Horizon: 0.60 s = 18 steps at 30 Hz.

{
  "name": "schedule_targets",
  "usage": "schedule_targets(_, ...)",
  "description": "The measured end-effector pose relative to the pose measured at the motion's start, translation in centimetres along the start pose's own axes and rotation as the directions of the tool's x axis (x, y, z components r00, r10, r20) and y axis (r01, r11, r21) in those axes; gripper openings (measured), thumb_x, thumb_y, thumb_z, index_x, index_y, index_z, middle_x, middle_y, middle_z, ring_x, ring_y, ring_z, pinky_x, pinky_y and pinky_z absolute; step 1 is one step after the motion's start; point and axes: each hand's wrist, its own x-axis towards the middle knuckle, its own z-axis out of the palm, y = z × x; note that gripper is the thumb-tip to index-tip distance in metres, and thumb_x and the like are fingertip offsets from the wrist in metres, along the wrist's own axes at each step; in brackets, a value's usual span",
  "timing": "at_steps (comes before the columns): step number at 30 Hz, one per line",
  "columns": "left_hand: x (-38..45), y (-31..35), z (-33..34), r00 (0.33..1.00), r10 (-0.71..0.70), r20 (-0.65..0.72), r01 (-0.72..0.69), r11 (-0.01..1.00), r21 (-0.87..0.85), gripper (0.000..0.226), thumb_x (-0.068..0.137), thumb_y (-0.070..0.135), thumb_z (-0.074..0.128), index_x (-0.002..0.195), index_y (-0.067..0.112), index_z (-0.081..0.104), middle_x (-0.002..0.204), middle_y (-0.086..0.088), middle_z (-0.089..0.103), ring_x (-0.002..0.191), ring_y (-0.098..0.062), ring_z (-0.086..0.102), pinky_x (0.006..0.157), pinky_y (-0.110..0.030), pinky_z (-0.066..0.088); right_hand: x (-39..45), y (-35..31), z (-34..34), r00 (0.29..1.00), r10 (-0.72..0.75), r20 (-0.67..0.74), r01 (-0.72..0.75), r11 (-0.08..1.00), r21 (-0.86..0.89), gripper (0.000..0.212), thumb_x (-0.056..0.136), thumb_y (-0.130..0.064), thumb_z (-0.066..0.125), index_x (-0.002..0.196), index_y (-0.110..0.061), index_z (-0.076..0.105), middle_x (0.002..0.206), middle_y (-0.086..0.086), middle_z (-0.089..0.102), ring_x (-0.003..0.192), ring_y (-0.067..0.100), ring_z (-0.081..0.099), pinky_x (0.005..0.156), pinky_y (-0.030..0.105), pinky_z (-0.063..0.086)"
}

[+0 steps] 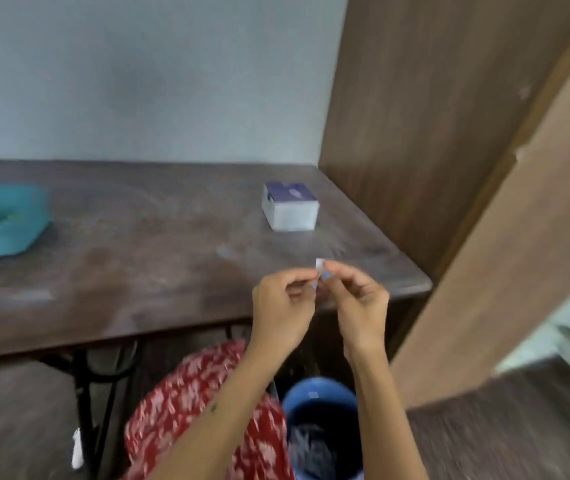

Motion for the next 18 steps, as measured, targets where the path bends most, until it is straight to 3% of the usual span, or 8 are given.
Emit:
schedule_targets(2, -1.9, -1.5, 2.5, 0.996, -0.036, 0.086, 0.037, 0.999, -0.007, 0.022, 0.08, 0.002, 0.063, 0.092, 0.017, 0.074, 0.081, 0.006, 0.073, 0.071, -0.003, 0.069, 0.072, -0.017, 0.056, -1.5, 1.3, -3.3, 0.998, 0.016, -0.061, -0.018, 0.999, -0.034, 0.034, 0.081, 0.01, 0.063, 0.077, -0.023, 0.07, 0.073, -0.005, 0.073, 0.072, 0.008, 0.068, 0.066, 0.022, 0.054)
schedule_targets(5, -4.1, -4.6, 5.7, 0.964, -0.134, 0.228, 0.135, 0.991, 0.009, 0.02, 0.082, 0.008, 0.064, 0.091, 0.024, 0.073, 0.082, 0.009, 0.073, 0.073, -0.007, 0.07, 0.075, -0.024, 0.057, -3.2, 4.3, -7.6, 0.977, 0.102, -0.185, -0.119, 0.989, -0.086, 0.026, 0.08, 0.004, 0.068, 0.086, -0.021, 0.065, 0.079, -0.003, 0.074, 0.08, 0.014, 0.07, 0.072, 0.026, 0.056)
schedule_targets(8, -5.1, -8.4, 8.9, 0.905, -0.273, 0.326, 0.267, 0.962, 0.065, 0.017, 0.082, 0.007, 0.064, 0.088, 0.018, 0.074, 0.082, -0.001, 0.074, 0.077, -0.016, 0.071, 0.08, -0.039, 0.057, -4.3, 8.1, -10.9, 0.947, 0.212, -0.241, -0.238, 0.968, -0.083, 0.016, 0.082, 0.0, 0.068, 0.087, -0.015, 0.069, 0.085, 0.007, 0.074, 0.079, 0.017, 0.07, 0.069, 0.026, 0.056)
schedule_targets(10, -5.2, -10.5, 10.5, 0.863, -0.355, 0.359, 0.33, 0.935, 0.131, 0.018, 0.079, 0.007, 0.062, 0.075, 0.019, 0.075, 0.075, -0.008, 0.073, 0.073, -0.021, 0.069, 0.078, -0.045, 0.057, -4.8, 10.4, -12.2, 0.921, 0.273, -0.277, -0.313, 0.944, -0.11, 0.011, 0.083, -0.002, 0.068, 0.084, -0.013, 0.071, 0.084, 0.01, 0.074, 0.076, 0.017, 0.069, 0.068, 0.026, 0.056)
schedule_targets(12, -5.3, -12.5, 12.2, 0.801, -0.463, 0.378, 0.409, 0.886, 0.219, 0.022, 0.074, 0.014, 0.061, 0.058, 0.026, 0.071, 0.071, -0.014, 0.072, 0.073, -0.029, 0.07, 0.077, -0.049, 0.056, -5.1, 13.1, -13.4, 0.878, 0.322, -0.355, -0.407, 0.892, -0.197, 0.007, 0.082, -0.006, 0.07, 0.084, -0.012, 0.073, 0.079, 0.007, 0.073, 0.071, 0.014, 0.069, 0.069, 0.028, 0.055)
schedule_targets(14, -5.5, -14.4, 13.5, 0.719, -0.584, 0.378, 0.509, 0.812, 0.286, 0.03, 0.073, 0.018, 0.063, 0.046, 0.031, 0.067, 0.065, -0.015, 0.07, 0.076, -0.033, 0.07, 0.078, -0.05, 0.056, -5.4, 15.5, -14.3, 0.84, 0.355, -0.412, -0.483, 0.835, -0.264, 0.006, 0.081, -0.008, 0.071, 0.085, -0.011, 0.074, 0.074, 0.001, 0.073, 0.065, 0.006, 0.067, 0.063, 0.021, 0.052)
schedule_targets(16, -5.6, -16.1, 14.5, 0.624, -0.694, 0.359, 0.625, 0.719, 0.305, 0.032, 0.072, 0.018, 0.065, 0.041, 0.024, 0.066, 0.056, -0.009, 0.065, 0.077, -0.034, 0.069, 0.079, -0.046, 0.057, -5.7, 17.5, -14.9, 0.802, 0.395, -0.448, -0.546, 0.789, -0.281, 0.007, 0.081, -0.007, 0.07, 0.085, -0.01, 0.074, 0.07, -0.001, 0.072, 0.059, 0.001, 0.066, 0.058, 0.014, 0.049)
schedule_targets(18, -5.7, -18.1, 15.6, 0.527, -0.784, 0.327, 0.756, 0.609, 0.24, 0.034, 0.077, 0.006, 0.063, 0.046, 0.016, 0.065, 0.055, -0.008, 0.062, 0.071, -0.032, 0.066, 0.076, -0.042, 0.057, -5.9, 19.3, -15.2, 0.76, 0.436, -0.481, -0.603, 0.75, -0.273, 0.008, 0.08, -0.005, 0.069, 0.085, -0.009, 0.074, 0.072, 0.005, 0.073, 0.064, 0.01, 0.069, 0.063, 0.02, 0.055)
